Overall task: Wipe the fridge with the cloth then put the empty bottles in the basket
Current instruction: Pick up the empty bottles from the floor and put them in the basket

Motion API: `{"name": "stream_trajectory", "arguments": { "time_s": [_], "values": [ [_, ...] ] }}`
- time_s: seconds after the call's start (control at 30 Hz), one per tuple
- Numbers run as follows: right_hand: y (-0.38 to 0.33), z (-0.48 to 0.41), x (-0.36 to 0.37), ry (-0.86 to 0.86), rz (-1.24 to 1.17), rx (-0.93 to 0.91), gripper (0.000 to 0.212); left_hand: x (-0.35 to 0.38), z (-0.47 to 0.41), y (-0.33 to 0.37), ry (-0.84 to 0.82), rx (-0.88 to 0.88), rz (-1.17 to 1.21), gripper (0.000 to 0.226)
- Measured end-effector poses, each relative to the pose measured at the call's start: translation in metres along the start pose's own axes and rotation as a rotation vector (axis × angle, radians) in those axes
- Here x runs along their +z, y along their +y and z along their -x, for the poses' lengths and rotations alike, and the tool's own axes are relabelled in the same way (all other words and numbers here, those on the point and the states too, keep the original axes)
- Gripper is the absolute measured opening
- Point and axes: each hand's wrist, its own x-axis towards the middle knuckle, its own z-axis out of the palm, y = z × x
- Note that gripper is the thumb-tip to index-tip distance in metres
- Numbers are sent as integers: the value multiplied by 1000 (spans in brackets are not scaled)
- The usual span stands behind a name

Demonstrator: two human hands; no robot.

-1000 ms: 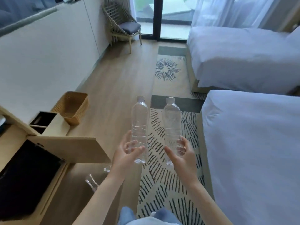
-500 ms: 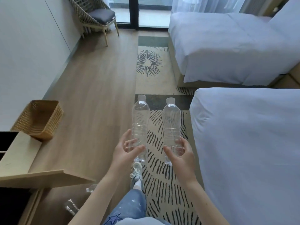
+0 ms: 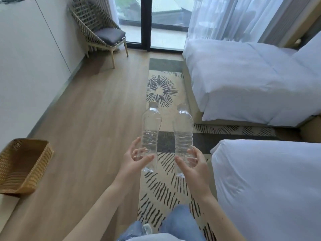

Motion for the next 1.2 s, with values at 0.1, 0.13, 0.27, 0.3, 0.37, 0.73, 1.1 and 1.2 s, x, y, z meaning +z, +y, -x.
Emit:
{"name": "stream_trajectory", "arguments": {
  "time_s": [0.1, 0.13, 0.27, 0.3, 0.37, 0.73, 1.1, 1.2],
  "values": [
    [-5, -55, 21, -23, 39, 3, 79, -5, -50, 6, 40, -22, 3, 86],
    [-4, -73, 29, -44, 49, 10, 78, -7, -66, 6, 54, -34, 8, 88],
    [-7, -161, 63, -147, 62, 8, 73, -14, -136, 9, 154, -79, 45, 90],
    [-10, -186, 73, -182, 60, 3, 74, -17, -154, 12, 193, -85, 49, 92],
    [-20, -237, 96, -260, 50, -17, 76, -24, -191, 20, 283, -88, 63, 92],
    [-96, -431, 251, -771, 66, -185, 70, -80, -291, 80, 810, -57, 233, 71],
    [-110, -376, 398, -1189, 131, -249, 70, -155, -250, 49, 1301, -117, 328, 67],
    [-121, -354, 439, -1246, 120, -251, 66, -189, -238, 37, 1364, -109, 343, 67]
  ]
}}
